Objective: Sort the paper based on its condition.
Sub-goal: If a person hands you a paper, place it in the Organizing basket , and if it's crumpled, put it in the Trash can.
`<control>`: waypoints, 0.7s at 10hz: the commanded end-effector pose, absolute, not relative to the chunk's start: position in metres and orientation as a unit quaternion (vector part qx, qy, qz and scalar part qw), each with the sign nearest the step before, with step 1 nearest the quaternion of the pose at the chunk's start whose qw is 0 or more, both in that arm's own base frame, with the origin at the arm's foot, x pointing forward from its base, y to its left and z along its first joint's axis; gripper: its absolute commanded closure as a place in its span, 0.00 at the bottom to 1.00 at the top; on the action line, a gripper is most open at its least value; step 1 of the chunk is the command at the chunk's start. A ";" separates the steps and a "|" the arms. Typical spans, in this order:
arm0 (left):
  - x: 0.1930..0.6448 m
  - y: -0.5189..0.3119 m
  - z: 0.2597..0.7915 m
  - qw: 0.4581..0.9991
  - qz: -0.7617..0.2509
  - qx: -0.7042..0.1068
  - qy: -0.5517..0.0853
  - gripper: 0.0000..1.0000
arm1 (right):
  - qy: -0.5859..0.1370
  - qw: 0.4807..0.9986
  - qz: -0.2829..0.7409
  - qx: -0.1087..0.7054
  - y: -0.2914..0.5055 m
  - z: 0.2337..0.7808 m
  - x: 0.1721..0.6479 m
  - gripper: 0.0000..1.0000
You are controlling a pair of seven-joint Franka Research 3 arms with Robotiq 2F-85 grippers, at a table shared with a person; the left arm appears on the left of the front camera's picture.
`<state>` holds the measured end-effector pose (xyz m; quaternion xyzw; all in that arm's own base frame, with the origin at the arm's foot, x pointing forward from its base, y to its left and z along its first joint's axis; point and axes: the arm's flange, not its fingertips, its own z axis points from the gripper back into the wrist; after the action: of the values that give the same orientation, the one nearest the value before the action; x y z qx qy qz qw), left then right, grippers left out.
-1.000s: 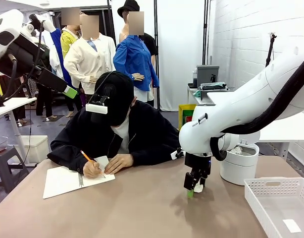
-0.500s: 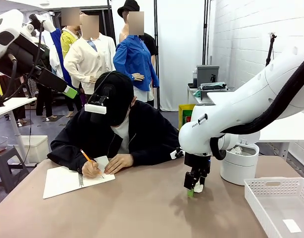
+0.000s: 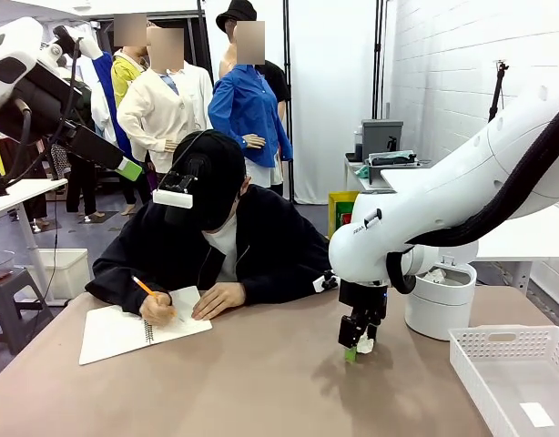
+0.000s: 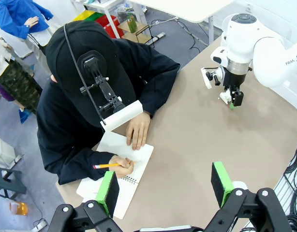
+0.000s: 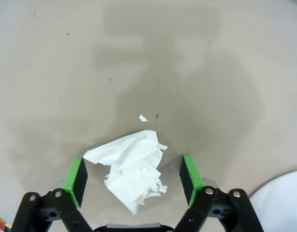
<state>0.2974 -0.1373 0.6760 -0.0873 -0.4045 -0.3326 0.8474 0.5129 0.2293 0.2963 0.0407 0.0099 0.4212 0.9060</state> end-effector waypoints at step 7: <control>0.298 -0.136 0.676 0.847 -0.331 -0.089 -0.406 0.00 | 0.010 0.906 0.421 0.041 0.229 0.296 0.513 0.30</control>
<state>0.2974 -0.1373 0.6760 -0.0873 -0.4045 -0.3326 0.8474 0.5151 0.2282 0.3002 0.0404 0.0056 0.4198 0.9067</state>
